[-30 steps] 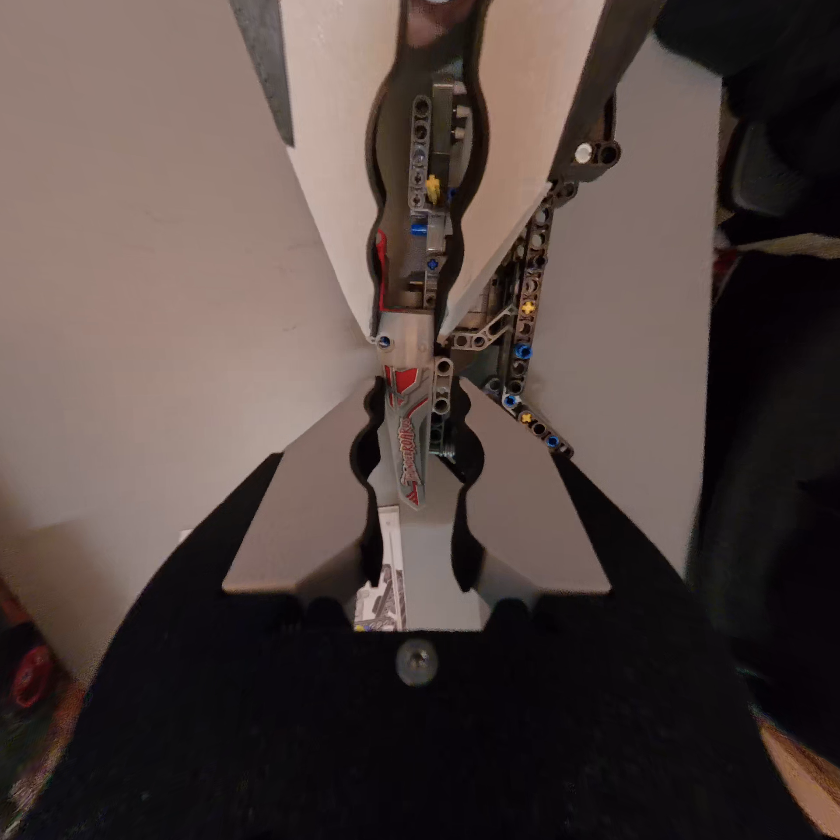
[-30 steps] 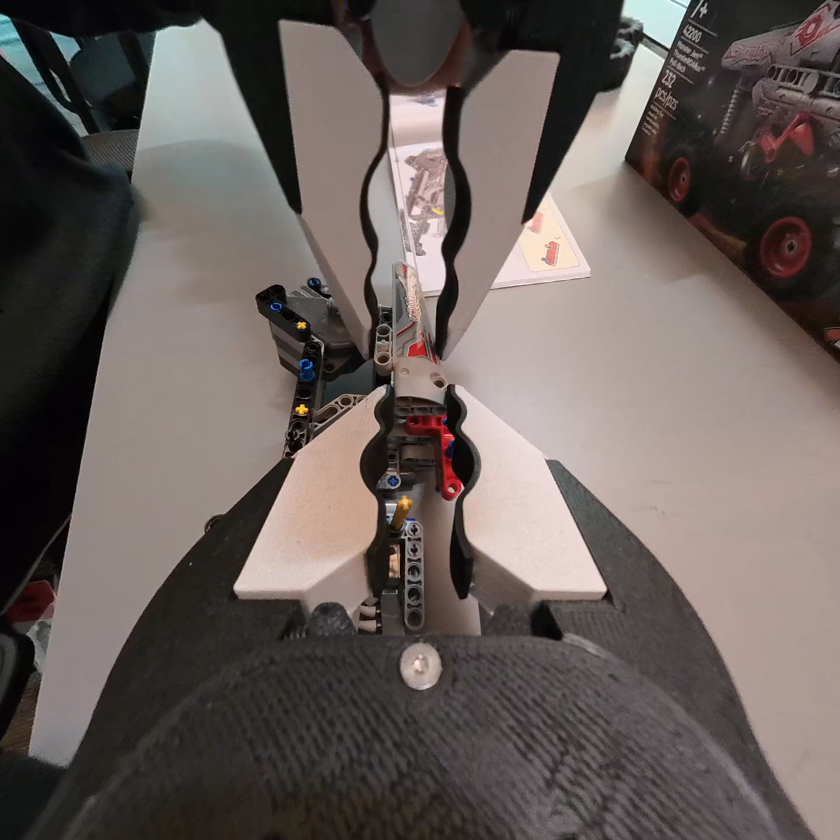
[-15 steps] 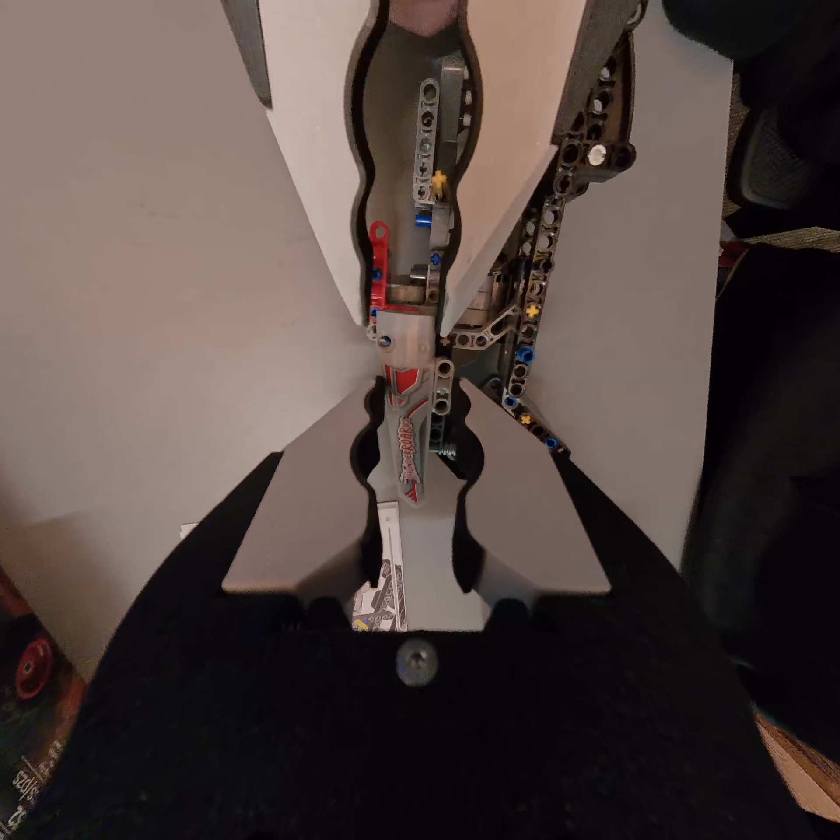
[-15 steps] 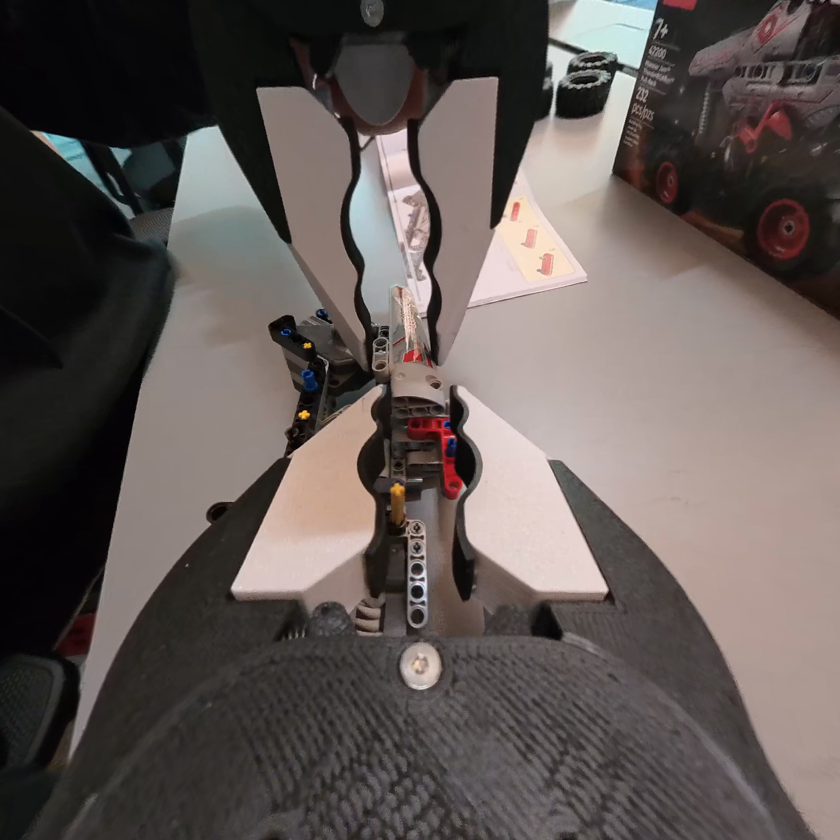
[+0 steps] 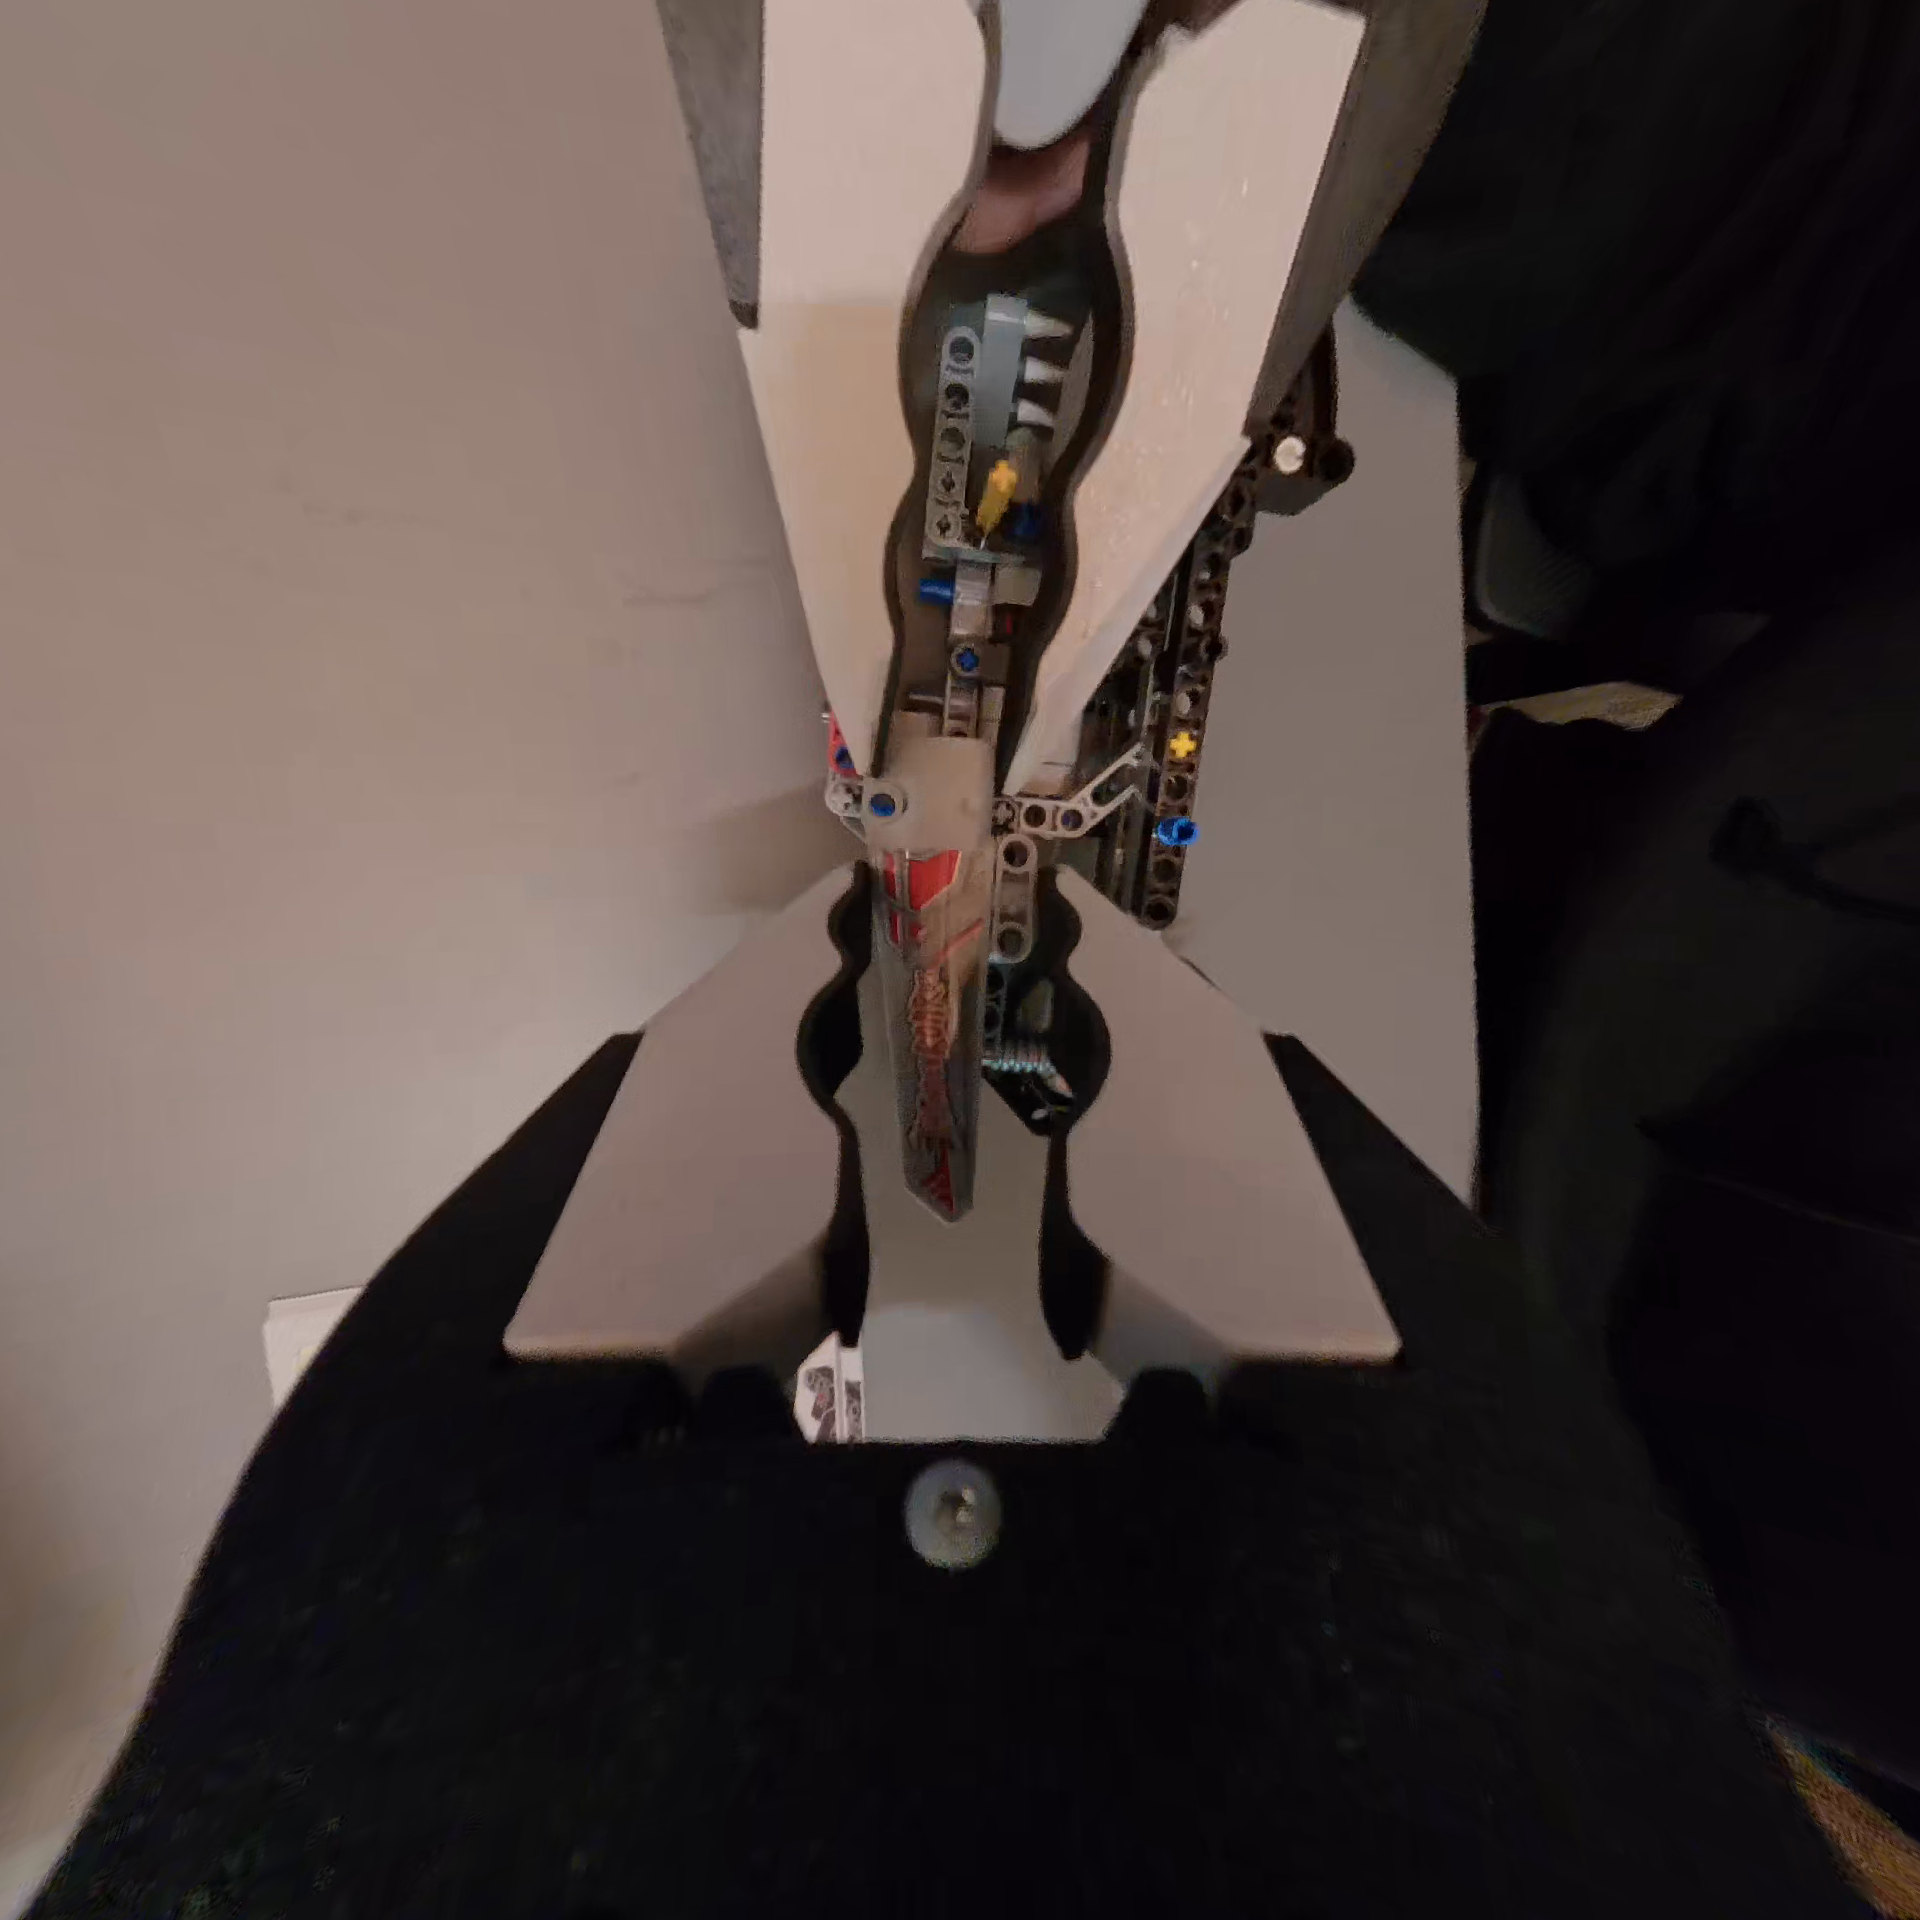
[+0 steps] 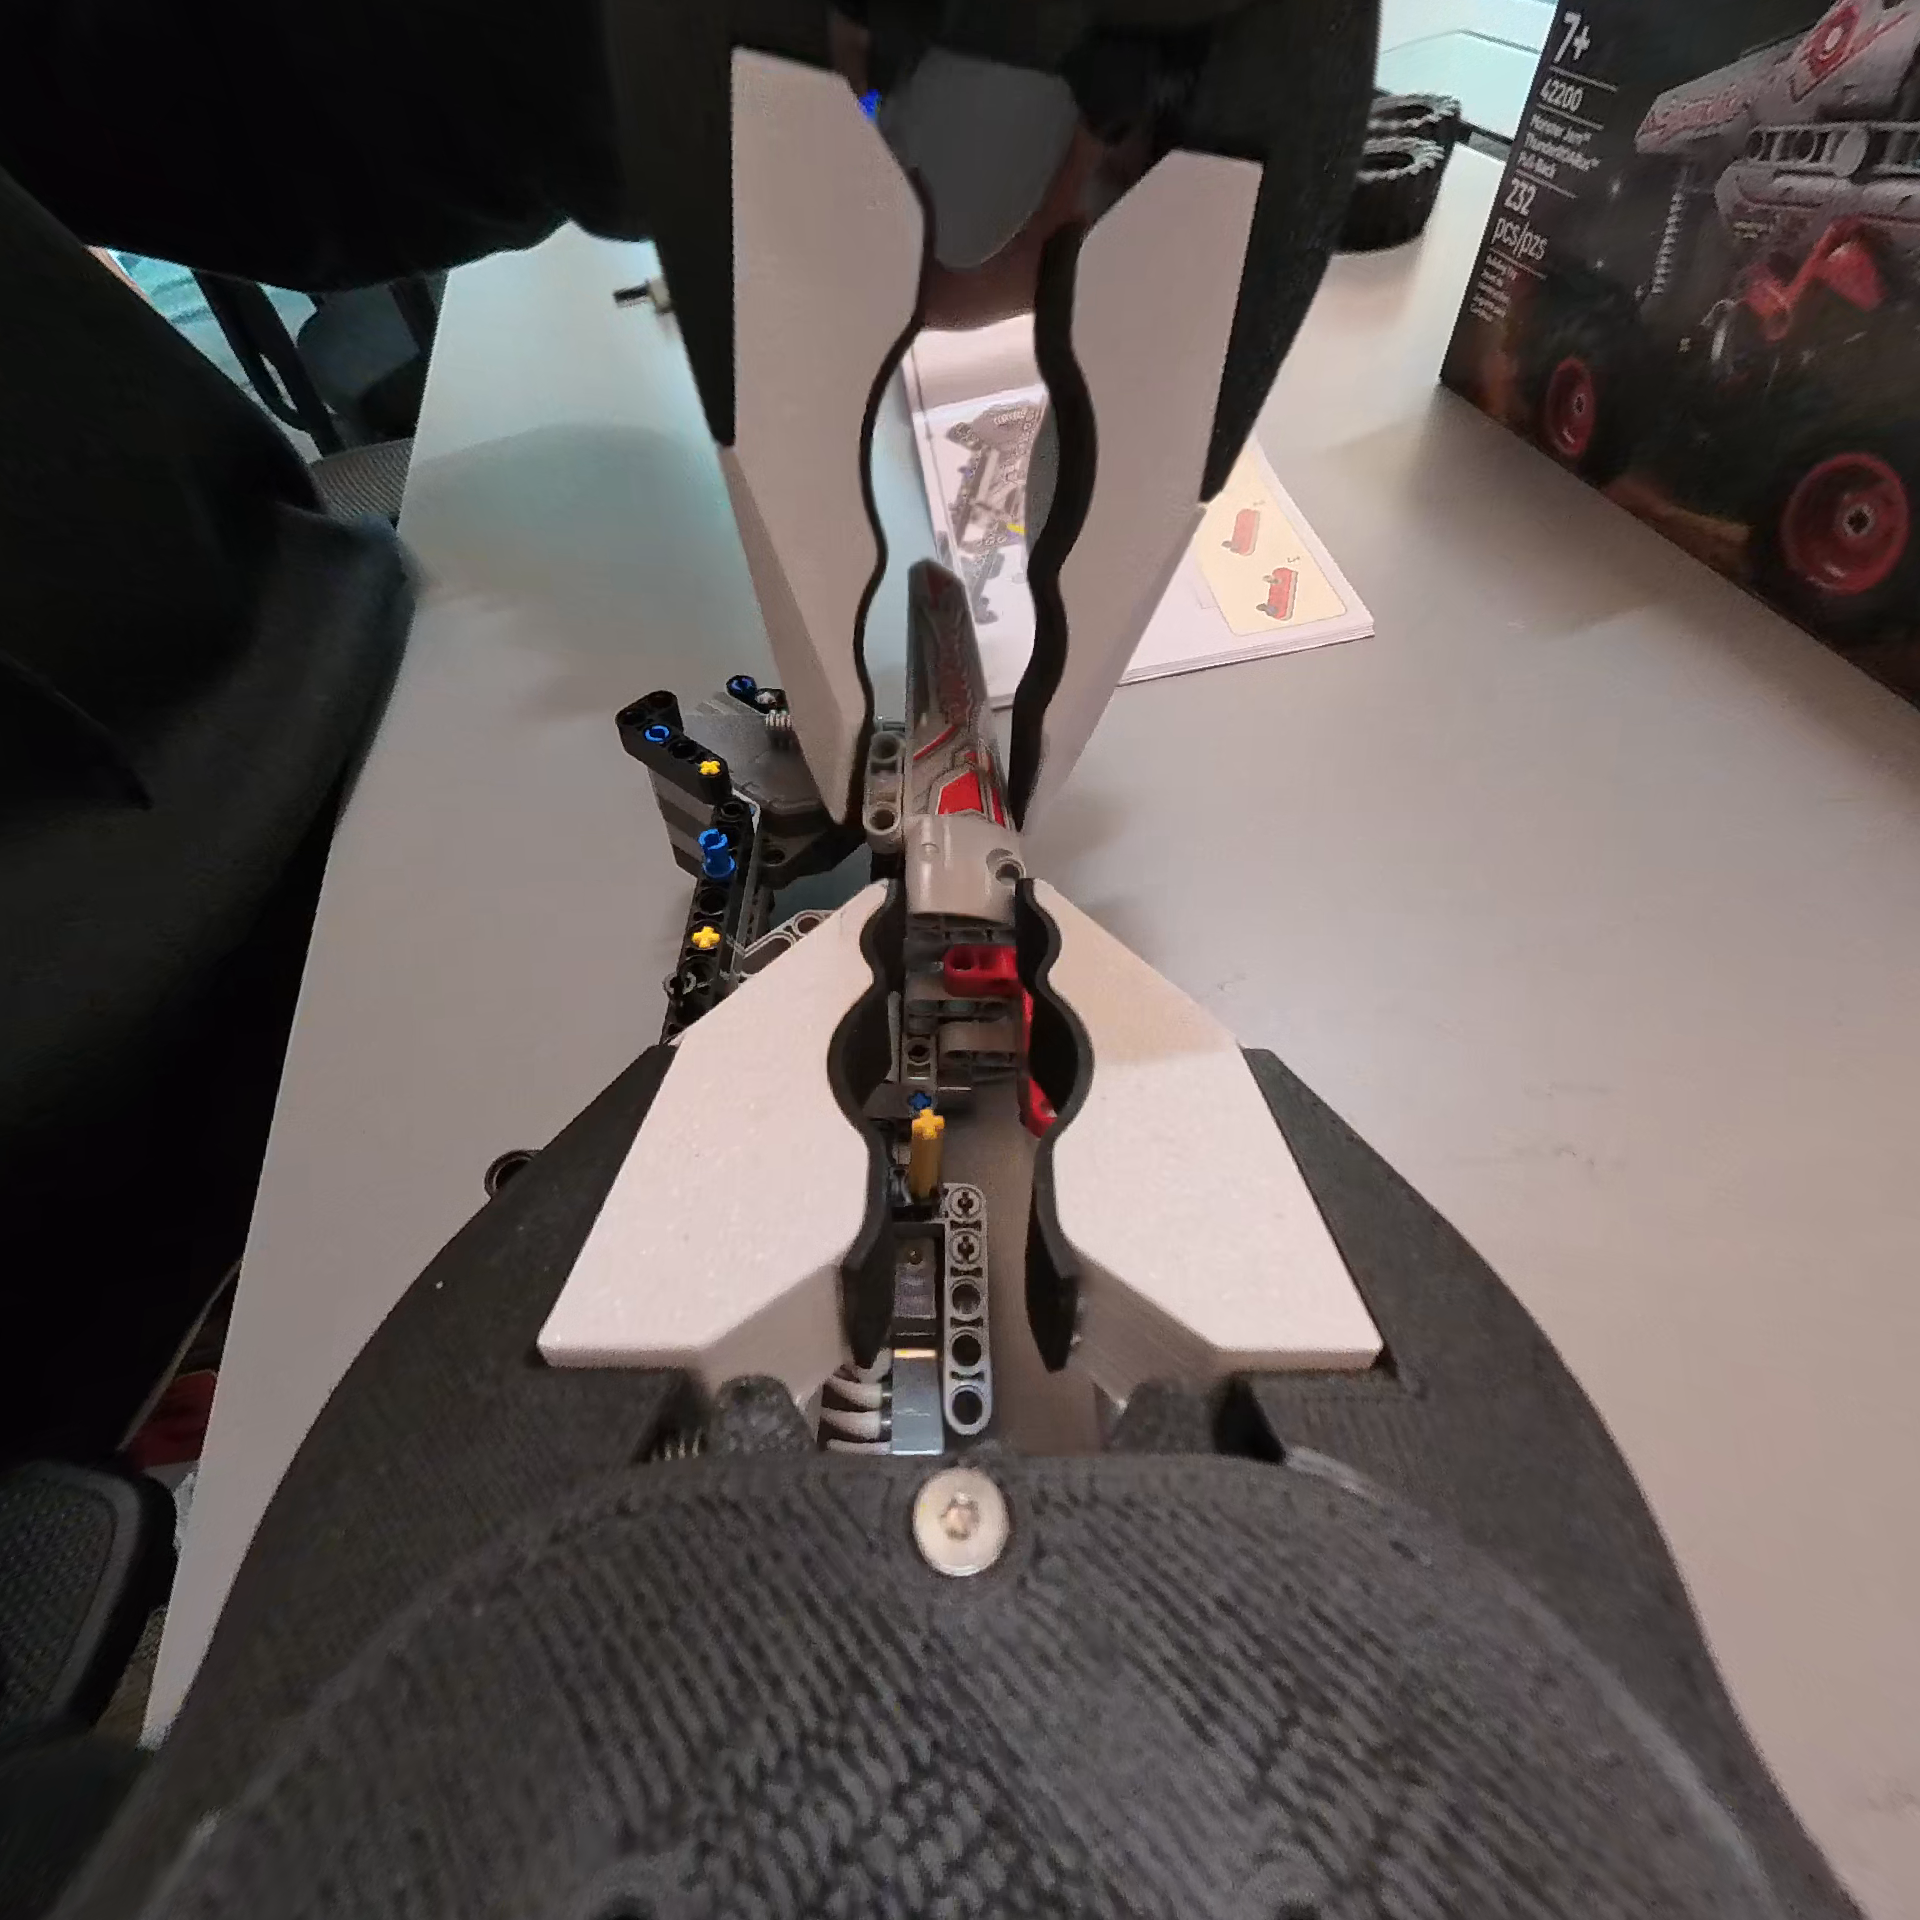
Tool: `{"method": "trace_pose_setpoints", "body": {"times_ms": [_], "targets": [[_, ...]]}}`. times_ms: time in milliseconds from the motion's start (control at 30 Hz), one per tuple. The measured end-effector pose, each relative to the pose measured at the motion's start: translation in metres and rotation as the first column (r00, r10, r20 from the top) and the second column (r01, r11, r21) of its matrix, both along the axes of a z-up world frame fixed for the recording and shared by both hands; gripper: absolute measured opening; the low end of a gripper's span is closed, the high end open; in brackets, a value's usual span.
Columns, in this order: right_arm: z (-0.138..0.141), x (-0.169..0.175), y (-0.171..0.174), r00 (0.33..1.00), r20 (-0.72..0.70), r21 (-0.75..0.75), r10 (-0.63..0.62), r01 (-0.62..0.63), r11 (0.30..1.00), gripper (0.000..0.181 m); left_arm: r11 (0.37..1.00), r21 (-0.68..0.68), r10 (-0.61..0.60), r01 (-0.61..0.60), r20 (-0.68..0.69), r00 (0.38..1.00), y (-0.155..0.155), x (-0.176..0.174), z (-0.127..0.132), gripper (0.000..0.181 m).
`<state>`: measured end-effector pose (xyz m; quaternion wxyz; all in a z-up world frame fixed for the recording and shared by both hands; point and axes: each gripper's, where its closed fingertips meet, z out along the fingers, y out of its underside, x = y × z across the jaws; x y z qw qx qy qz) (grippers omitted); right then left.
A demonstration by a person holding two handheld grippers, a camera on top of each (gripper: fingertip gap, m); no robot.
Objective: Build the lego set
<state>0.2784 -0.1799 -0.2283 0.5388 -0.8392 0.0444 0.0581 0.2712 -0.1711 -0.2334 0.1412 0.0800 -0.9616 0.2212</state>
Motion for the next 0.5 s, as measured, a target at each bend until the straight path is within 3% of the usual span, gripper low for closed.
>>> {"method": "trace_pose_setpoints", "body": {"times_ms": [200,500], "targets": [[-0.001,0.0,0.0,1.0,0.005,0.0,0.0,0.0,1.0,0.019,0.999,-0.041,0.031,-0.035,-0.084,0.996,-0.001,0.003,0.016,0.03],[0.001,0.001,0.0,1.0,0.016,0.008,0.0,-0.001,1.0,0.019,1.0,0.028,-0.007,0.008,-0.021,1.0,0.006,0.0,0.0,0.026]]}}
